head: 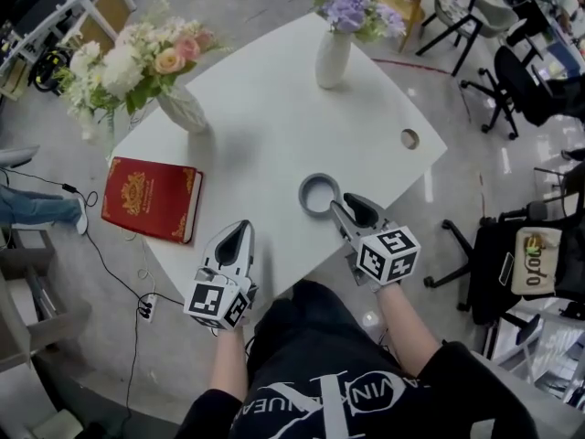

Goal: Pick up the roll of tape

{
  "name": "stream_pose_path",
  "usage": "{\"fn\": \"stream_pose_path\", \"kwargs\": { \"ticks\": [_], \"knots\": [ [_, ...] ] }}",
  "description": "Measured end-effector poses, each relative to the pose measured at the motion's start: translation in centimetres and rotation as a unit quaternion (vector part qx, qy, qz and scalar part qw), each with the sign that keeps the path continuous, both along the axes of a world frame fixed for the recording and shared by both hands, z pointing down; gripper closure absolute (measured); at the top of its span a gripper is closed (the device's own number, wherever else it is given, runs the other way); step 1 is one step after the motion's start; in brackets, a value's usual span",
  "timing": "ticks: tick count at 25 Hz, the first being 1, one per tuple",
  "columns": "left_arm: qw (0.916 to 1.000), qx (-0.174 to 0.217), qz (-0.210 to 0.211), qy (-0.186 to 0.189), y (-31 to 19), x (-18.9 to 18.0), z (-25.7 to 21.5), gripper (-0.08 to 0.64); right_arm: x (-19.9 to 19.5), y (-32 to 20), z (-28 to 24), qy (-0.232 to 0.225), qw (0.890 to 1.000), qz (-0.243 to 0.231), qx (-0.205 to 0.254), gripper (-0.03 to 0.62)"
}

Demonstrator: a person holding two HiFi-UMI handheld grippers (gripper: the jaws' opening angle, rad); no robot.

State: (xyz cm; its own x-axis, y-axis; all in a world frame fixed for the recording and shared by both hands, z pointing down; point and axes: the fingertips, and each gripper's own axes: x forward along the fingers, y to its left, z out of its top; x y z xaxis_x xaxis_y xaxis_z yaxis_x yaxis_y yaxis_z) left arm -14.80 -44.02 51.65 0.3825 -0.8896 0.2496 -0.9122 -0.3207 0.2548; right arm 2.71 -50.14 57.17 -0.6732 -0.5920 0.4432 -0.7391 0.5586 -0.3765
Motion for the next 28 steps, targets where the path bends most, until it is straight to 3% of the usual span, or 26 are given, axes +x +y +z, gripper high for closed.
{"fn": "stream_pose_path", "kwargs": {
  "ticks": [16, 22, 28],
  "knots": [
    [0.9987, -0.009, 0.049, 0.0, -1.5, 0.9, 0.8, 0.56, -1.3, -3.3, 3.3, 0.099, 0.992, 0.007, -0.077, 0.471],
    [0.9981, -0.009, 0.06, 0.004, -2.0, 1.2, 1.1, 0.56, -2.0, -4.1, 4.1, 0.14, 0.987, -0.01, -0.08, 0.471],
    [0.9981, -0.009, 0.06, 0.012, -1.9, 1.2, 1.1, 0.56, -2.0, -4.6, 4.3, 0.153, 0.986, -0.004, -0.07, 0.492]
  ]
}}
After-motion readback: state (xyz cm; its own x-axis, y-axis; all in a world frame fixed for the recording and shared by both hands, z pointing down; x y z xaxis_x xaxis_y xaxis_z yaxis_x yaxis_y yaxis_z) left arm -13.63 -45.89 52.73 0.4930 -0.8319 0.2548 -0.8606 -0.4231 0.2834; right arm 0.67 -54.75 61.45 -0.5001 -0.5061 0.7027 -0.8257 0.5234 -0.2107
